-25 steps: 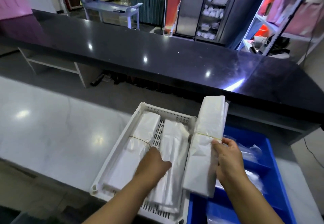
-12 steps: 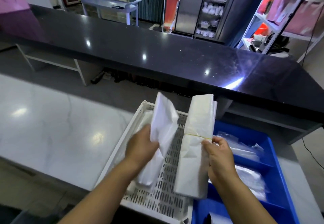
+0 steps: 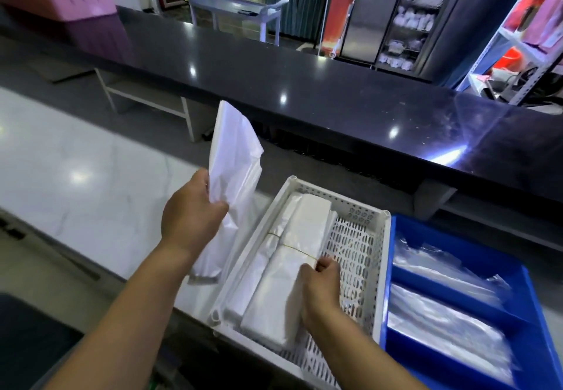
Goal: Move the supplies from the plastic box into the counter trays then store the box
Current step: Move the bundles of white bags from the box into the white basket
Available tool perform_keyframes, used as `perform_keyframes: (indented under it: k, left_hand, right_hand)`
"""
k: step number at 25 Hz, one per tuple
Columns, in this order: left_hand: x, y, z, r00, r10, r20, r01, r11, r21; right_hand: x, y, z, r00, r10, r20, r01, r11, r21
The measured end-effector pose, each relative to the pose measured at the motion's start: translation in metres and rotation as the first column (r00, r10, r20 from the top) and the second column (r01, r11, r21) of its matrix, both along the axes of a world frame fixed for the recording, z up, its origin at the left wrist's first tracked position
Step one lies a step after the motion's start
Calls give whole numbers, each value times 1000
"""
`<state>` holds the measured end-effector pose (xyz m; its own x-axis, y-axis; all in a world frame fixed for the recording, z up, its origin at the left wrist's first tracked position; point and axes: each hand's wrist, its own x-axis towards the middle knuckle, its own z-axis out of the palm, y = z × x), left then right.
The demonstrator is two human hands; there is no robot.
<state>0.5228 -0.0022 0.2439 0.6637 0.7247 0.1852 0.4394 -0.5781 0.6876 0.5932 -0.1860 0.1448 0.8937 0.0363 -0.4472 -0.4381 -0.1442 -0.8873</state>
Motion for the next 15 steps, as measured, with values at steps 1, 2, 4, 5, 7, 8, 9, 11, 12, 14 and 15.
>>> perform_keyframes:
  k: [1, 2, 4, 5, 7, 8, 9, 11, 12, 14, 15]
  left_hand:
    - [-1, 1, -3, 1000, -6, -8, 6, 1000, -8]
    - [-2, 2, -4, 1000, -14, -12, 14, 1000, -17]
    - [-2, 1, -6, 999, -27, -16, 26, 999, -38]
    - [-1, 0, -6, 999, -31, -19, 30, 998, -46]
    - [4, -4, -3, 999, -41, -20, 39, 998, -52]
    - [9, -7, -2, 998, -53, -20, 52, 997, -55]
    - [13, -12, 0, 998, -68, -16, 67, 996, -61]
    - [20, -25, 0, 992, -129, -5, 128, 987, -99]
    - [25, -35, -2, 984, -178, -5, 176, 976, -126]
    - [32, -61, -13, 957, -290, -27, 282, 946, -163]
    - [36, -78, -22, 936, -349, -52, 337, 927, -165]
  right_hand:
    - [-2, 1, -3, 999, 26, 19, -25, 999, -35]
    - [-3, 0, -5, 996, 71, 57, -66, 993, -93]
    - [-4, -5, -5, 954, 244, 172, -189, 940, -284]
    - [-4, -8, -5, 896, 383, 226, -260, 863, -433]
    - [-3, -11, -5, 725, 643, 246, -324, 634, -702]
    - [0, -13, -4, 673, 708, 215, -338, 553, -761]
    - [4, -14, -2, 652, 735, 187, -361, 518, -776]
    - [12, -22, 5, 676, 714, 184, -407, 569, -714]
    - [17, -30, 9, 715, 664, 217, -397, 642, -656]
    - [28, -52, 18, 786, 527, 324, -286, 774, -565]
    - [35, -67, 23, 808, 453, 377, -206, 817, -539]
